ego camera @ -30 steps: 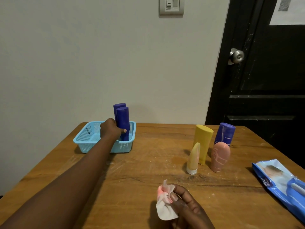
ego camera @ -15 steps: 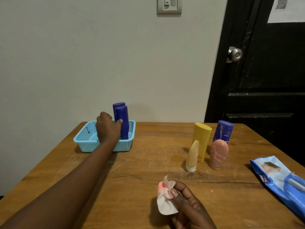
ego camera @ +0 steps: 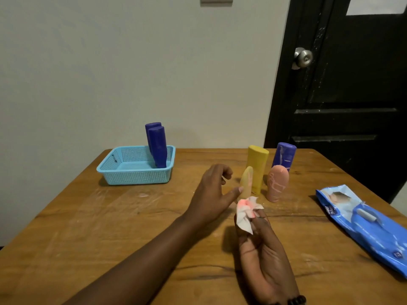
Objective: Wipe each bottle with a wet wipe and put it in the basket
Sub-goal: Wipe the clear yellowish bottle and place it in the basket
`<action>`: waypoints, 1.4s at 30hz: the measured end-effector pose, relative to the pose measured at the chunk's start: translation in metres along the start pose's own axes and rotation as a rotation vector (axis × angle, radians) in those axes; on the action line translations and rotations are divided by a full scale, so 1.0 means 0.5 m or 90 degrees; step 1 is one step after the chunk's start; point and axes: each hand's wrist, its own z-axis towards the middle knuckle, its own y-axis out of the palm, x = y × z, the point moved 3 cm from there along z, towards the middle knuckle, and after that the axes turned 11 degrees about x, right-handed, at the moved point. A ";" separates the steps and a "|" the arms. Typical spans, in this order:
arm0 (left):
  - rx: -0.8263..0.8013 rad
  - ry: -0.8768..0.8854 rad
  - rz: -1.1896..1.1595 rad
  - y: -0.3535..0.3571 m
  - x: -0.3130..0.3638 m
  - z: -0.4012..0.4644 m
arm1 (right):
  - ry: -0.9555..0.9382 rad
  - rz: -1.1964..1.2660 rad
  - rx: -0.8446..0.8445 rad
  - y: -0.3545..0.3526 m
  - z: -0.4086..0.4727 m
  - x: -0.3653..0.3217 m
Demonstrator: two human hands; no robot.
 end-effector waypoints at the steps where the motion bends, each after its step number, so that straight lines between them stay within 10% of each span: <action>1: -0.012 -0.013 0.012 0.015 0.000 -0.001 | -0.006 0.022 0.009 -0.003 0.000 -0.004; 17: -0.178 -0.390 -0.358 0.087 -0.031 0.011 | -0.018 0.097 0.107 0.001 -0.024 -0.026; 28: -0.072 -0.485 -0.586 -0.051 0.031 -0.085 | -0.074 0.010 0.027 0.009 -0.029 -0.031; 36: -0.078 -0.466 -0.859 -0.127 0.049 -0.158 | -0.150 -0.246 -0.046 0.035 -0.059 -0.017; 42: -0.053 -0.464 -0.847 -0.139 0.026 -0.156 | -0.541 -0.672 -0.163 0.119 -0.095 -0.043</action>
